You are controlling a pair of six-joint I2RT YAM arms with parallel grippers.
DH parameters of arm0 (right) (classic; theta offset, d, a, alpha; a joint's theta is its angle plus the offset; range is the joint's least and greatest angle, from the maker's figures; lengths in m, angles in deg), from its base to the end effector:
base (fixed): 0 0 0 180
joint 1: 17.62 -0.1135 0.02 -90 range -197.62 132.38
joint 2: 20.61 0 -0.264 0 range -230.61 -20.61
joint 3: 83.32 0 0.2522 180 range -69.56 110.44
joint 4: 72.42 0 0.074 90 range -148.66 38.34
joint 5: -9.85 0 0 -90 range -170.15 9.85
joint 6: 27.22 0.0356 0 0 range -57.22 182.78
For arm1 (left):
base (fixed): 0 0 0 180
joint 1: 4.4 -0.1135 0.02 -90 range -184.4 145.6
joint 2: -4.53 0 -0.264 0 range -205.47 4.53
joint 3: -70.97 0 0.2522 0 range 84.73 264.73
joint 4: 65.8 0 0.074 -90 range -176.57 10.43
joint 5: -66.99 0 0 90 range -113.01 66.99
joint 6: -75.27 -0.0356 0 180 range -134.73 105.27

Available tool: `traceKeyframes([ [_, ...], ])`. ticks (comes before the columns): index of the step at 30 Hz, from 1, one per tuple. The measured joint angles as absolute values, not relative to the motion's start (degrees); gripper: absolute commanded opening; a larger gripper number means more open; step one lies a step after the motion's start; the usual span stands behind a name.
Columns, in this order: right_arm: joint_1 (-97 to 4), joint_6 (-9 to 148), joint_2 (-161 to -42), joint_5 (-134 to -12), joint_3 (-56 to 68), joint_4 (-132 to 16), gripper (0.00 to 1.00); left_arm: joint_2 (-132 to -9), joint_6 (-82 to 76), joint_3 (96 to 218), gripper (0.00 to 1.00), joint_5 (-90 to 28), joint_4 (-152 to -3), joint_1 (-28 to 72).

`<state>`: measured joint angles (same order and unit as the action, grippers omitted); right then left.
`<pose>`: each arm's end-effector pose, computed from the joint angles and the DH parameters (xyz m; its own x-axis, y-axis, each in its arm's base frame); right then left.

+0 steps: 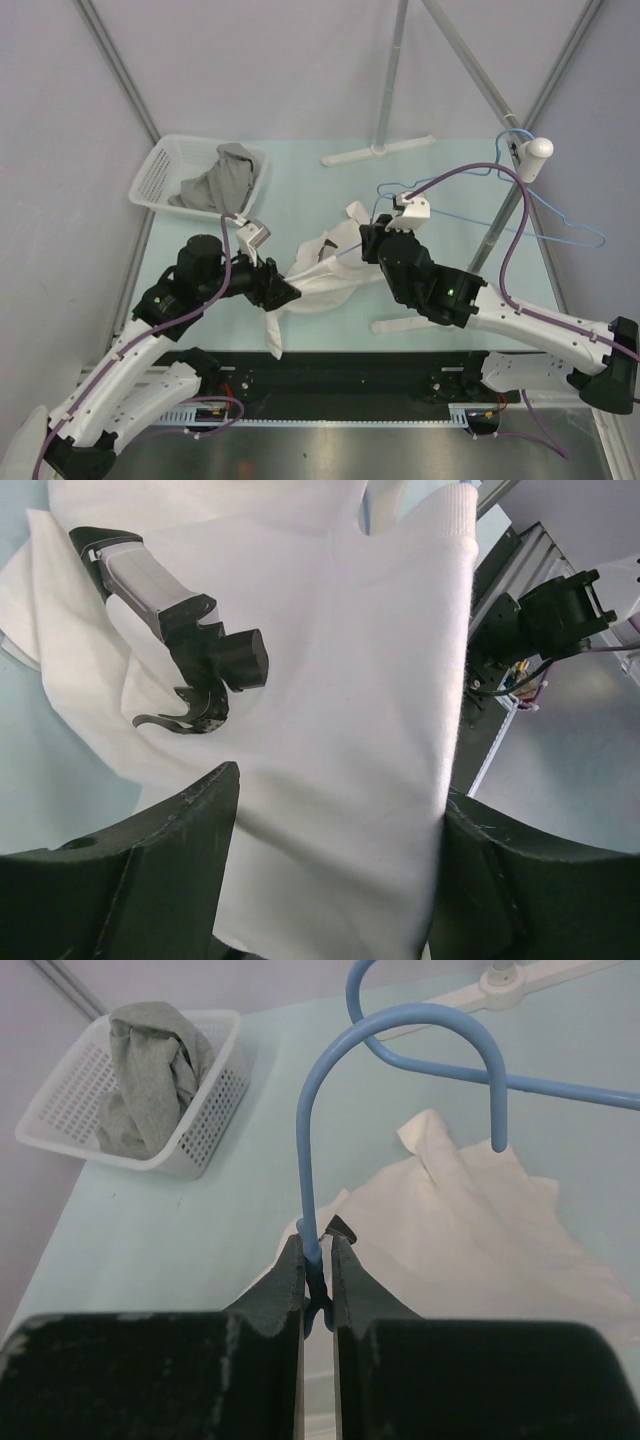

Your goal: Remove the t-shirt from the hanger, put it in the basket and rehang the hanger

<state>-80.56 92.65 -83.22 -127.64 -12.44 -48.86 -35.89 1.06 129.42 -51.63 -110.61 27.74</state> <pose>0.1338 0.2042 0.3583 -0.2426 0.2648 -0.9333 -0.1816 0.9326 0.3118 0.1203 -0.0957 0.3153 -0.5927 0.0903 -0.8003 0.6940 0.5616 -0.4506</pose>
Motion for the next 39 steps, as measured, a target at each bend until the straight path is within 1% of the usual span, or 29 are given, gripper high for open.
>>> traceKeyframes([
  [8,-80.39,94.75,-81.12,-129.47,-13.18,-46.11,0.00,-34.47,1.76,129.42,0.69,-50.14,-112.67,27.74],
  [10,-80.36,94.94,-80.18,-129.78,-13.64,-45.84,0.00,-33.94,1.78,129.42,0.70,-49.95,-113.21,27.74],
  [15,-80.23,95.38,-79.09,-130.33,-13.99,-45.45,0.00,-32.50,1.96,129.42,0.77,-49.44,-113.45,27.74],
  [17,-80.23,95.56,-78.94,-130.33,-14.05,-45.41,0.00,-31.82,2.07,129.42,0.77,-49.09,-113.50,27.74],
  [19,-80.23,95.67,-78.65,-130.33,-14.23,-45.23,0.00,-31.47,2.24,129.42,0.72,-48.90,-113.52,27.74],
  [20,-80.23,95.78,-78.55,-130.33,-14.27,-45.21,0.00,-31.43,2.26,129.42,0.67,-48.81,-113.56,27.74],
  [22,-80.23,95.80,-78.50,-130.30,-14.27,-45.17,0.00,-31.32,2.40,129.42,0.67,-48.68,-113.59,27.74],
  [24,-80.23,95.80,-78.50,-130.30,-14.29,-45.12,0.00,-31.41,2.42,129.42,0.74,-48.55,-113.76,27.74],
  [28,-80.23,95.80,-78.50,-130.33,-14.29,-45.01,0.00,-30.73,2.85,129.42,0.77,-48.20,-114.83,27.74],
  [30,-80.23,95.82,-78.44,-130.30,-14.27,-44.99,0.00,-29.92,3.34,129.42,0.80,-48.11,-115.18,27.74],
  [31,-80.23,95.82,-78.44,-130.33,-14.27,-44.99,0.00,-29.40,3.58,129.42,0.91,-48.09,-115.42,27.74],
  [32,-80.23,95.80,-78.39,-130.33,-14.27,-44.99,0.00,-28.94,3.84,129.42,0.92,-48.09,-115.64,27.74],
  [35,-80.23,95.80,-78.39,-130.33,-14.27,-44.68,0.00,-26.78,4.76,129.42,0.93,-48.22,-116.19,27.74],
  [36,-80.23,95.80,-78.39,-130.33,-14.27,-44.49,0.00,-25.95,4.82,129.40,0.91,-48.26,-116.17,27.74],
  [37,-80.23,95.80,-78.39,-130.33,-14.27,-44.31,0.00,-25.03,4.93,129.40,0.87,-48.26,-116.10,27.74],
  [38,-80.23,95.80,-78.39,-130.33,-14.27,-44.20,0.00,-24.39,5.13,129.40,0.80,-48.26,-116.08,27.74],
  [39,-80.23,95.80,-78.39,-130.33,-14.27,-44.12,0.00,-24.11,5.37,129.40,0.79,-48.28,-116.06,27.74],
])
